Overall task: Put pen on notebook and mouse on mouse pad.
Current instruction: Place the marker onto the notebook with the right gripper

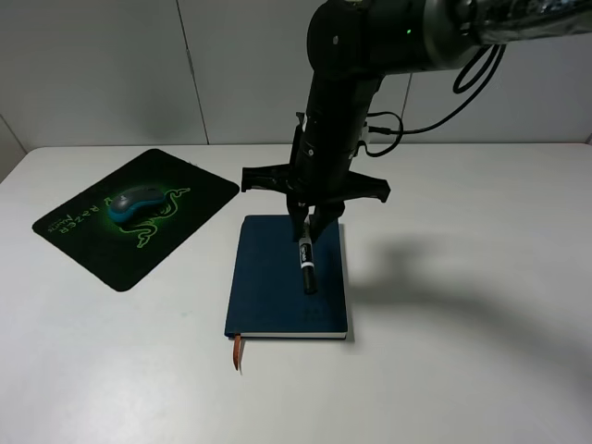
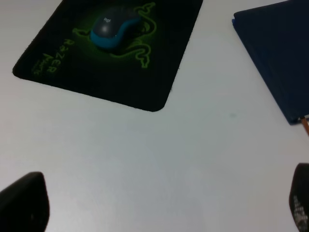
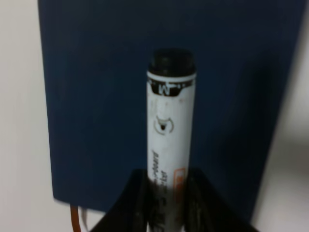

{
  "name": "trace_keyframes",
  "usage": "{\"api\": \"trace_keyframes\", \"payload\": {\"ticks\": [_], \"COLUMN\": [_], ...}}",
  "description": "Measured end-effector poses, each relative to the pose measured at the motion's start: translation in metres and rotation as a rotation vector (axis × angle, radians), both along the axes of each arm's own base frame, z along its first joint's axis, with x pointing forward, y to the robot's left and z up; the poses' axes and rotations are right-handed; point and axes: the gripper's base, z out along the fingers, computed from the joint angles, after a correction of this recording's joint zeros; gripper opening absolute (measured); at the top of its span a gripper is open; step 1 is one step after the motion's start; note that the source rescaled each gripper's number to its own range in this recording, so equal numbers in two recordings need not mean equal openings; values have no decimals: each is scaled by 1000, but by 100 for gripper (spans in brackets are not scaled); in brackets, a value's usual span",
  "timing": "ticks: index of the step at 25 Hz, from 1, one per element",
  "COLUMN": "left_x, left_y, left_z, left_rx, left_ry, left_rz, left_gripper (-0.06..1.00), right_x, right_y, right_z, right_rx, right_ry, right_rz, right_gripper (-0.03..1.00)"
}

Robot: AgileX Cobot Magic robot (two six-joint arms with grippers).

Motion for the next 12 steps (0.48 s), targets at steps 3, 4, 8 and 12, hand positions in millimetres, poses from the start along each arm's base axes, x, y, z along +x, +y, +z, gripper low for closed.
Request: {"api": "trace_keyframes", "payload": {"ticks": [3,4,8,12], "left_x": [0,0,0,0], "left_y": [0,0,0,0], "left_z": [0,0,0,0], "left_rx": [0,0,0,0], "left_ry": [0,0,0,0], "left_rz": [0,0,0,0], "left_gripper": [100,100,100,100], "right_x": [10,13,21,24], "right_y": [9,11,18,19], "right_z": [-11,-15,-28,-43], "right_rx": [0,1,-3,-18], "right_ry": [-1,-1,3,6], "right_rz": [23,28,40,42], "right_gripper": [1,1,1,1]}}
